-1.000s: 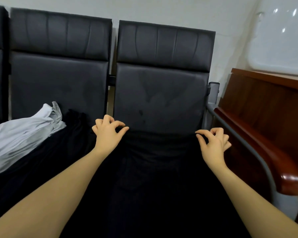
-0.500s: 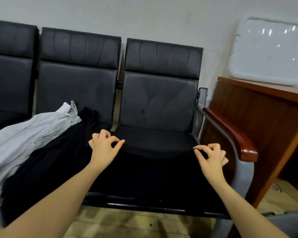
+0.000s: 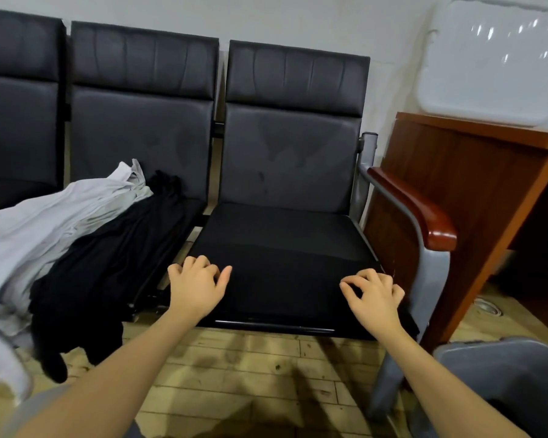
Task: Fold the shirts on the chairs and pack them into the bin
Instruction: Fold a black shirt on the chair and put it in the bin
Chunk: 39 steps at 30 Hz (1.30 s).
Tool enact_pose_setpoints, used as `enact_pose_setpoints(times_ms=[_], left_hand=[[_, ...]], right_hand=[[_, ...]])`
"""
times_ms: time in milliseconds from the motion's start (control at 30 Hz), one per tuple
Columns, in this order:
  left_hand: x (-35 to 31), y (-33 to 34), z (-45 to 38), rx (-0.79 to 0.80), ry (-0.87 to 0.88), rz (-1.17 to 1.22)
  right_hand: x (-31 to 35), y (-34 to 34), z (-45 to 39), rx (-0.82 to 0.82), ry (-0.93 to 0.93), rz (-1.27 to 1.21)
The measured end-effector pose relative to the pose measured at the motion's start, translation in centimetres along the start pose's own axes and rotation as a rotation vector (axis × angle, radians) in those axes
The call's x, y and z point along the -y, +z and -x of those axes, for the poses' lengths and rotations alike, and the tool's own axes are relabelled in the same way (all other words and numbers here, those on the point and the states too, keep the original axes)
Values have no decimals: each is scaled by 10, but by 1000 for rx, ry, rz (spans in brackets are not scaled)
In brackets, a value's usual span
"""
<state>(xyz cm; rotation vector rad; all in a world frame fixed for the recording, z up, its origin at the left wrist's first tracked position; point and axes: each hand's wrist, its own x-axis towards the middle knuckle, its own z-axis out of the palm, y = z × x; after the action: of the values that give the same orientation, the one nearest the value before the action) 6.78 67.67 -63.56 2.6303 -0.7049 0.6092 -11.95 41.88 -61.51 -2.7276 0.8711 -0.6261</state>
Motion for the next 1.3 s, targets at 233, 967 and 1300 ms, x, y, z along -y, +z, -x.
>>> enact_pose_setpoints(times_ms=[233,967,1300], left_hand=[[-30,14,-13,550,183,31],[12,38,-82,468,-186,40],[40,46,-88,217,-110,234]], right_hand=[[6,34,-19,421,-46,124],[56,72,-104,349,-312,-115],[73,95,-104,439,-398,-12]])
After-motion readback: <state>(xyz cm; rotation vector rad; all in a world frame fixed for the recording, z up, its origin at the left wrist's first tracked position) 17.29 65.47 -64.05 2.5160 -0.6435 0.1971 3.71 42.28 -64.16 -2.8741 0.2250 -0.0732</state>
